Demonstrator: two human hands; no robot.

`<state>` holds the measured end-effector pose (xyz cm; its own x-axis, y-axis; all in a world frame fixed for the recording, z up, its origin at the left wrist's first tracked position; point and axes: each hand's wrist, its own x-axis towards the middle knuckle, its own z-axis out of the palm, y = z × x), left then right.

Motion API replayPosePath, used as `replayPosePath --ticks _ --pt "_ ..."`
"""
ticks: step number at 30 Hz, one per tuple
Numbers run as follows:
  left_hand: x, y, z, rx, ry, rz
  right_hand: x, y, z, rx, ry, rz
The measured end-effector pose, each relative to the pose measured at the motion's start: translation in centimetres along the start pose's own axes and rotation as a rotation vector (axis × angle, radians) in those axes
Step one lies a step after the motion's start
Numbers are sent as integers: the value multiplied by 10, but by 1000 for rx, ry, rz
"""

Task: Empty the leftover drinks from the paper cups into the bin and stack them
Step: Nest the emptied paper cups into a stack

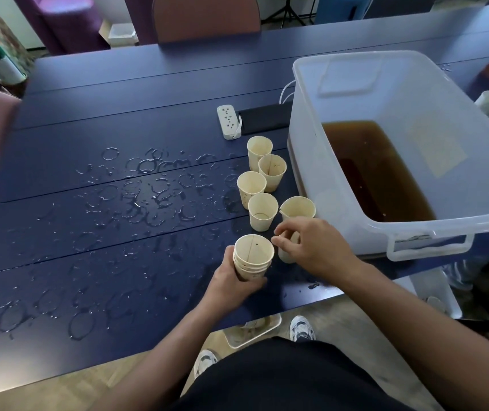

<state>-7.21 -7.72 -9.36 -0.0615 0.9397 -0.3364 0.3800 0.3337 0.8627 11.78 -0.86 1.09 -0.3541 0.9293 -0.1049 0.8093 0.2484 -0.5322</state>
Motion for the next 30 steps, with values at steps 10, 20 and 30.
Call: replayPosePath --ticks 10,20,30 --pt "1 -2 -2 28 -26 -19 -4 22 21 -351 -142 169" --pt "1 -3 1 -6 -27 -61 -12 -29 -28 -131 151 -57" --pt "3 5 3 -80 5 -22 -12 -41 -23 -148 -57 -196"
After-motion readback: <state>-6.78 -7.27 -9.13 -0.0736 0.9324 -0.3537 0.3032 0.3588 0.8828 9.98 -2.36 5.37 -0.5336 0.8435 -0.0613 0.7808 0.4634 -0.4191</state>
